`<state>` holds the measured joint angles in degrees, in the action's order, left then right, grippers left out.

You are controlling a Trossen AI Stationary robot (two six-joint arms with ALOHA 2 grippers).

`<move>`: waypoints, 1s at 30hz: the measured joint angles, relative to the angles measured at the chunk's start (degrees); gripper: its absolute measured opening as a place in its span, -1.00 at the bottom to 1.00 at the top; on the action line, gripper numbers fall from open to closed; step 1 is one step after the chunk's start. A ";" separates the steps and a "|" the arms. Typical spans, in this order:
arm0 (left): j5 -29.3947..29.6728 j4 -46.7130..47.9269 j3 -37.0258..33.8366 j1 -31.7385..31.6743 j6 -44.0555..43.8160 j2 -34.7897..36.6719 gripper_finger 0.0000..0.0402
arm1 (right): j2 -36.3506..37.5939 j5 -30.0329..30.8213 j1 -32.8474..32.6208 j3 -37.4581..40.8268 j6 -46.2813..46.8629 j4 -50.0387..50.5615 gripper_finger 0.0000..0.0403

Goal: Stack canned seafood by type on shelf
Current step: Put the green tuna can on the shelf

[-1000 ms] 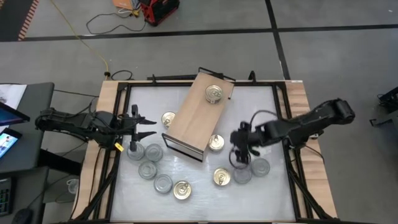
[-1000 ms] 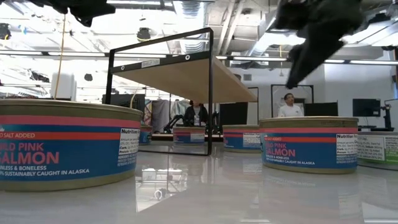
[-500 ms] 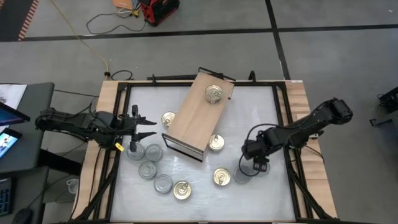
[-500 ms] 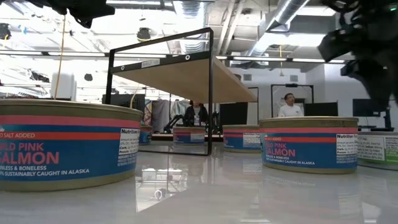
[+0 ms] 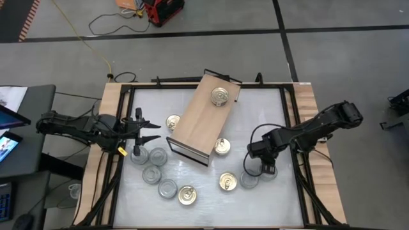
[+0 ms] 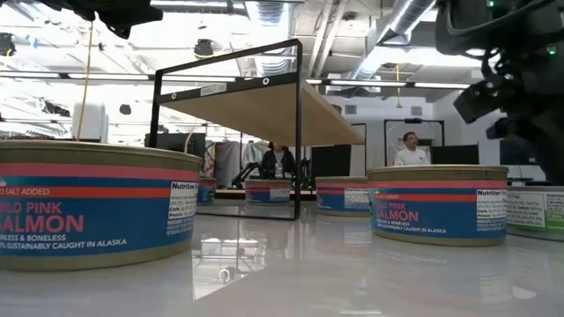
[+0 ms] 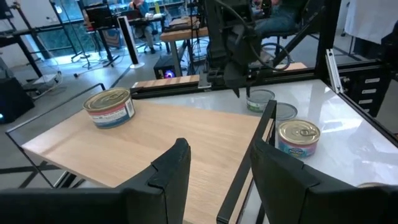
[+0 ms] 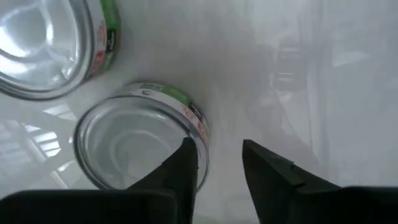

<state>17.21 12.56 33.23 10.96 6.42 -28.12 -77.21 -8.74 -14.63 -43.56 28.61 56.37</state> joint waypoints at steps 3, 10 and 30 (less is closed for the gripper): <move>0.00 0.02 0.00 0.00 0.00 0.00 -0.20 | -0.02 -0.22 -0.50 0.03 -0.29 -0.31 -0.36; 0.02 0.00 0.00 0.00 0.00 -0.01 -0.20 | -0.02 1.12 -1.03 0.05 -1.28 -0.93 -0.45; -0.42 0.04 0.00 0.00 0.02 0.00 -0.20 | -6.29 1.73 -1.93 -0.22 -1.98 0.01 -0.72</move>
<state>16.80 12.60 33.23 10.96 6.44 -28.12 -83.50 -7.01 -16.56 -43.78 26.63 56.37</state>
